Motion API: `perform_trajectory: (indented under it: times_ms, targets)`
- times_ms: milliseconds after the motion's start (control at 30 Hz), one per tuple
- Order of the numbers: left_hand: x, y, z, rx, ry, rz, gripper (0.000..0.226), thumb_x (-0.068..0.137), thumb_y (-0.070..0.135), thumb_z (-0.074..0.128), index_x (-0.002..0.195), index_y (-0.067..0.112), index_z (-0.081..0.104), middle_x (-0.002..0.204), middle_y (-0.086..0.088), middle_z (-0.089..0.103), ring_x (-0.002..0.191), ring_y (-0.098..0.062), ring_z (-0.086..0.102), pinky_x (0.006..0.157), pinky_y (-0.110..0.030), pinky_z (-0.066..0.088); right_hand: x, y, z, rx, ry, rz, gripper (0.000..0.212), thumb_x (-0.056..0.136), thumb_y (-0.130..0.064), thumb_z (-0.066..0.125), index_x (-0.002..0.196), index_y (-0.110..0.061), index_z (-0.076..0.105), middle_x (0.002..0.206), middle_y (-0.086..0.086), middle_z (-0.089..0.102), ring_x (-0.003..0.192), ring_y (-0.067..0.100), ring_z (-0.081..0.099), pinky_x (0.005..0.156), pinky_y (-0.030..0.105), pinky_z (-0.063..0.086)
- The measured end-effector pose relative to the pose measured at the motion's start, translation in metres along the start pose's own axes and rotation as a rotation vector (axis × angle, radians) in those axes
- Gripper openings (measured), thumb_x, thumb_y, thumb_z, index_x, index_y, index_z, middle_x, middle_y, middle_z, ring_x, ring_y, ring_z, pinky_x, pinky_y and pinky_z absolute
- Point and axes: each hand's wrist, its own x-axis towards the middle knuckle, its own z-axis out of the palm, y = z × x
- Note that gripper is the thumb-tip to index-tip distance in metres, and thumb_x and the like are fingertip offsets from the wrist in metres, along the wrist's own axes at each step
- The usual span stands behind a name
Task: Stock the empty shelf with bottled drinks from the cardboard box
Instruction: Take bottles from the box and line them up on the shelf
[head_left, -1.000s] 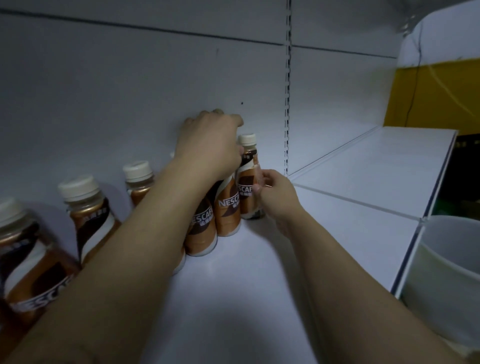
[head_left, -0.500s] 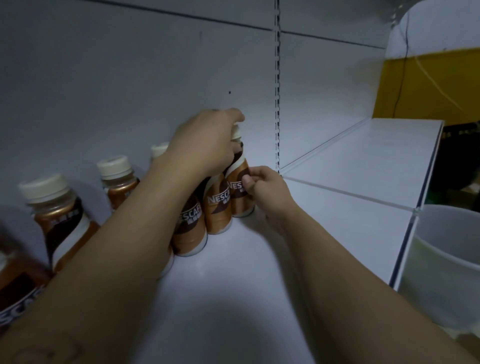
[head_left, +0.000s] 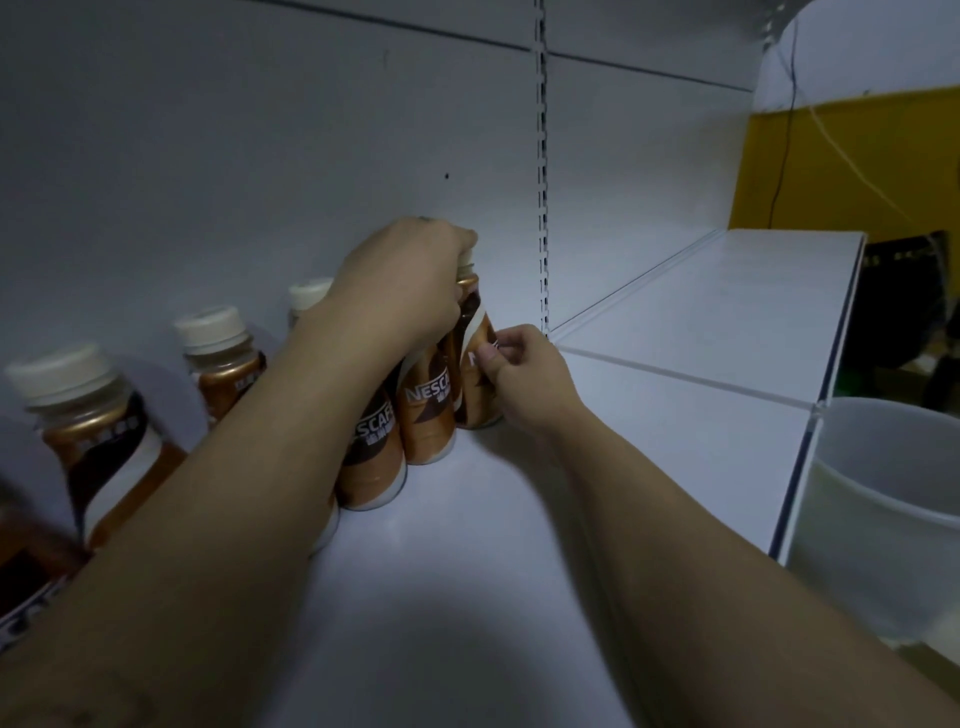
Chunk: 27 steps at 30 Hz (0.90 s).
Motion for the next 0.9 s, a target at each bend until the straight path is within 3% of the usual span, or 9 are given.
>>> perform_trajectory:
  times_ms: [233, 467, 633, 900]
  targets:
    - [-0.002, -0.002, -0.01, 0.053, -0.016, -0.003, 0.043, 0.087, 0.017, 0.065, 0.129, 0.017, 0.056, 0.124, -0.011, 0.061, 0.111, -0.032, 0.056, 0.091, -0.042, 0.047, -0.002, -0.001, -0.002, 0.074, -0.044, 0.033, 0.026, 0.094, -0.025, 0.058, 0.116, -0.013, 0.061, 0.11, 0.007, 0.07, 0.1, 0.022, 0.066, 0.091, 0.036, 0.053]
    - [-0.001, -0.007, -0.009, 0.041, -0.043, 0.014, 0.062, 0.087, 0.024, 0.066, 0.144, 0.028, 0.041, 0.141, -0.007, 0.051, 0.124, -0.03, 0.05, 0.097, -0.042, 0.042, -0.005, 0.005, -0.005, 0.104, -0.059, -0.003, 0.023, 0.09, -0.026, 0.065, 0.11, -0.016, 0.06, 0.103, 0.007, 0.073, 0.095, 0.023, 0.07, 0.086, 0.039, 0.056]
    - [0.0, -0.008, -0.009, 0.034, -0.034, 0.017, 0.061, 0.087, 0.028, 0.067, 0.142, 0.028, 0.043, 0.14, -0.007, 0.052, 0.122, -0.029, 0.05, 0.096, -0.041, 0.043, -0.01, 0.005, -0.002, 0.01, -0.007, -0.062, 0.023, 0.087, -0.031, 0.068, 0.105, -0.022, 0.058, 0.107, 0.003, 0.072, 0.096, 0.02, 0.068, 0.085, 0.036, 0.055]
    - [0.001, -0.01, -0.01, 0.064, -0.058, 0.027, 0.066, 0.084, 0.03, 0.069, 0.144, 0.029, 0.04, 0.14, -0.006, 0.051, 0.123, -0.03, 0.05, 0.095, -0.042, 0.043, -0.018, -0.001, -0.003, -0.053, -0.011, -0.08, 0.029, 0.092, -0.033, 0.061, 0.117, -0.02, 0.056, 0.113, 0.001, 0.069, 0.094, 0.016, 0.063, 0.08, 0.027, 0.048]
